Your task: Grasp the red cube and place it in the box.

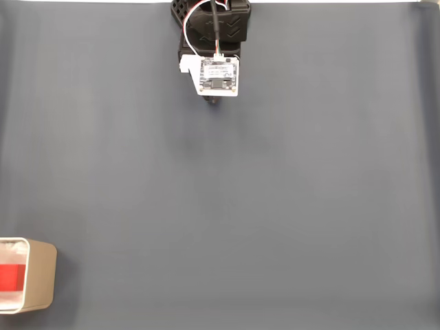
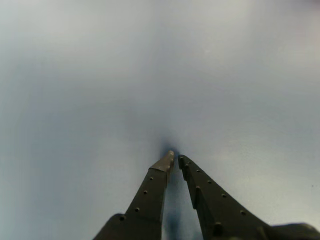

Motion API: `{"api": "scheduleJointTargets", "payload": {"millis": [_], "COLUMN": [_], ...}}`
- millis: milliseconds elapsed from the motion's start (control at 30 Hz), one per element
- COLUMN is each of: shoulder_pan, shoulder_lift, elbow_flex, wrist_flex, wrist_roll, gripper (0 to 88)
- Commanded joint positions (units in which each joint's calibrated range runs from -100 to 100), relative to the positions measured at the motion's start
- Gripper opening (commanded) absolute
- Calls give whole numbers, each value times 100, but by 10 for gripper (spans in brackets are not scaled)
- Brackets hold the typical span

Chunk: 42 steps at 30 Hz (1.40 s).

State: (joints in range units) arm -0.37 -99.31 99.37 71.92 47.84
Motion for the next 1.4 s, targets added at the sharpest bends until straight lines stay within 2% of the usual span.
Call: {"api": "scheduleJointTargets", "payload": {"millis": [0, 1367], "shoulder_pan": [-69, 2], "shoulder_lift": [-52, -52], "elbow_flex": [45, 45], "wrist_flex": [112, 349], "wrist_roll": [-54, -59], "gripper": [0, 1]}}
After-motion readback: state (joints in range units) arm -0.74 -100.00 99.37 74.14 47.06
